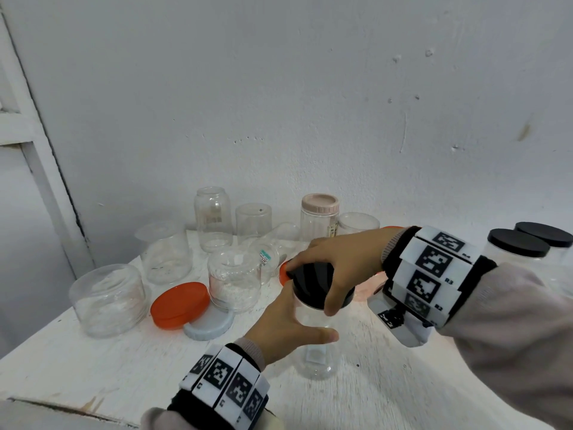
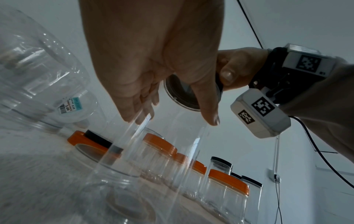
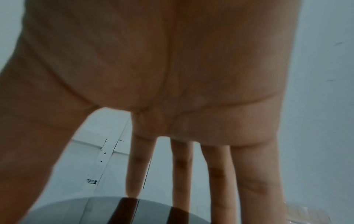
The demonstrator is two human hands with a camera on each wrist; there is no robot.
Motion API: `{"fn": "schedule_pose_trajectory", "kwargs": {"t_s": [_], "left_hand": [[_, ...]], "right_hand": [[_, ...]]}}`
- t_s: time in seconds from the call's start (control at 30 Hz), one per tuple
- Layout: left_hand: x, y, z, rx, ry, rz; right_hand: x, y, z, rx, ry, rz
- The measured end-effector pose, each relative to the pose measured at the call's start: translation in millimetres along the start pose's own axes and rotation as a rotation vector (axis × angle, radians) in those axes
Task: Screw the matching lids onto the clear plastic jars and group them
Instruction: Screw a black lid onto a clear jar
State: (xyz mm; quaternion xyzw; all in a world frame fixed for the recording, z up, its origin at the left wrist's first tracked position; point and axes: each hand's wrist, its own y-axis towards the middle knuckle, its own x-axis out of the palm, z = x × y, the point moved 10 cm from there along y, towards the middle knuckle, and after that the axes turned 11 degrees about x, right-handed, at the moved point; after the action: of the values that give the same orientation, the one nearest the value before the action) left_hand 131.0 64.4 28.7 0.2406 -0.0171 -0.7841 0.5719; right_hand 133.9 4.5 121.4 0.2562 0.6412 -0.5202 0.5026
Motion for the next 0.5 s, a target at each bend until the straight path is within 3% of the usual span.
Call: {"fn": "schedule_pose_trajectory", "kwargs": {"t_s": [0.13,0.33,0.5], "left_hand": [[0.2,-0.4,-0.3,0.002,0.006,0.001],[2.7,0.8,2.4,0.021,0.005,-0.027],[-0.3,-0.2,-1.7,0.010,0.003,0.008]], "right_hand": [[-2.1,0.5,0.6,-0.017,0.000,0.024],[-4.3,7.0,3.4,0.083,-0.023,0.107],[-0.4,2.6,-2.5,-0.006,0.013,0.005]]}}
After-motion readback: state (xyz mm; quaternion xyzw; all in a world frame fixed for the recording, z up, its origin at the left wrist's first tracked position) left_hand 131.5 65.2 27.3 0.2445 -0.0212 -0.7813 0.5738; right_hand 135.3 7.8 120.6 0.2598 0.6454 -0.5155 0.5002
